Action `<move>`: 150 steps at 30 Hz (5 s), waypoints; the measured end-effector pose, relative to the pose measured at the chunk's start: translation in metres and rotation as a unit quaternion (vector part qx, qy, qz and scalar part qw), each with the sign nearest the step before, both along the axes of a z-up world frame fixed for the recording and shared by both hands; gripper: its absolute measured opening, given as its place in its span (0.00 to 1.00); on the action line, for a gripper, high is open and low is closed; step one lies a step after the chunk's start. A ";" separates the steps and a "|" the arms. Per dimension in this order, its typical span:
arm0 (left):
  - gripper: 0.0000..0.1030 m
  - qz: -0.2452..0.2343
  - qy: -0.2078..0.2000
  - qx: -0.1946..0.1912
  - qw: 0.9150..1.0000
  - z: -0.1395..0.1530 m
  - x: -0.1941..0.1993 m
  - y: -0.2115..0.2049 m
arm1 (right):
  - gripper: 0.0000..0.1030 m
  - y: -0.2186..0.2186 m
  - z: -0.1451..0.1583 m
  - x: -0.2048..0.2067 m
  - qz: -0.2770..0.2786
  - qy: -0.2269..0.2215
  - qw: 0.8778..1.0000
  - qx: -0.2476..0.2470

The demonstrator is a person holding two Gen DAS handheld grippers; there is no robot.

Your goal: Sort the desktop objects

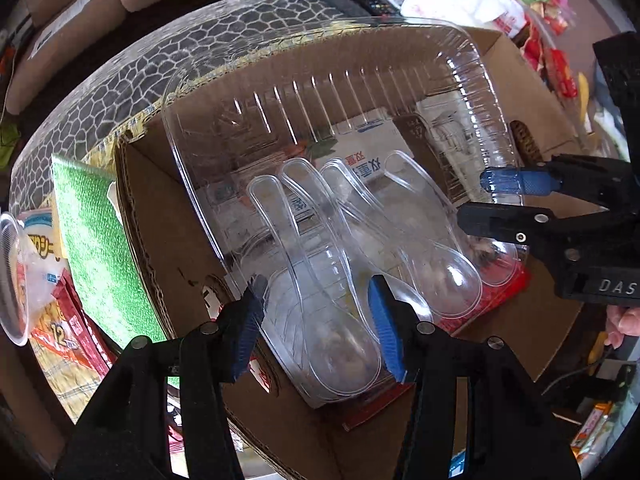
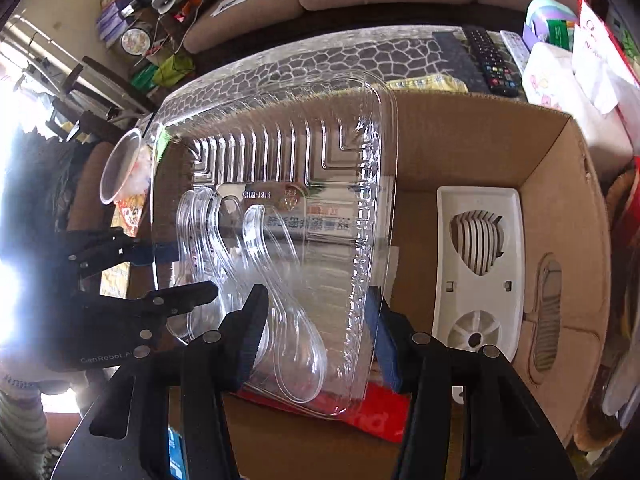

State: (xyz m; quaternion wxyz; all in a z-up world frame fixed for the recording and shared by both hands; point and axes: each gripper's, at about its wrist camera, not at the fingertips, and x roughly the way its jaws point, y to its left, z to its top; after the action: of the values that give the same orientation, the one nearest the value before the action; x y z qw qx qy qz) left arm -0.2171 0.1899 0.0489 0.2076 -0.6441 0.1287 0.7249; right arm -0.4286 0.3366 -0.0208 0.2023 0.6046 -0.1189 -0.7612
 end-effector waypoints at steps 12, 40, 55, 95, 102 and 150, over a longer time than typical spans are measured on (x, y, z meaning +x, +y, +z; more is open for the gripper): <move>0.82 -0.050 0.007 -0.054 0.997 0.000 0.004 0.014 | 0.49 -0.008 -0.046 -0.013 0.023 -0.053 0.998 -0.004; 0.88 -0.007 0.039 0.042 0.998 0.056 0.027 -0.065 | 0.59 -0.004 -0.035 -0.020 0.000 -0.051 0.997 0.049; 0.98 0.023 0.041 0.076 0.996 0.062 0.052 -0.091 | 0.80 -0.010 0.019 -0.002 -0.040 -0.009 0.995 0.086; 1.00 0.159 0.153 0.105 0.970 0.044 0.218 -0.165 | 1.00 -0.128 0.075 0.206 -0.059 0.210 0.965 0.142; 1.00 0.196 0.170 0.095 0.961 0.018 0.226 -0.173 | 1.00 -0.137 0.043 0.218 -0.065 0.217 0.963 0.148; 1.00 0.270 0.238 0.015 0.933 -0.049 0.226 -0.156 | 1.00 -0.133 -0.048 0.200 -0.087 0.207 0.962 0.158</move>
State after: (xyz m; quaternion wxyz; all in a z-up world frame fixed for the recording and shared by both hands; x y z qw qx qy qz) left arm 0.0094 0.0337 -0.0003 -0.0236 -0.4598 -0.0151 0.8876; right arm -0.2281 0.2037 -0.0693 0.0574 0.4458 -0.0053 -0.8933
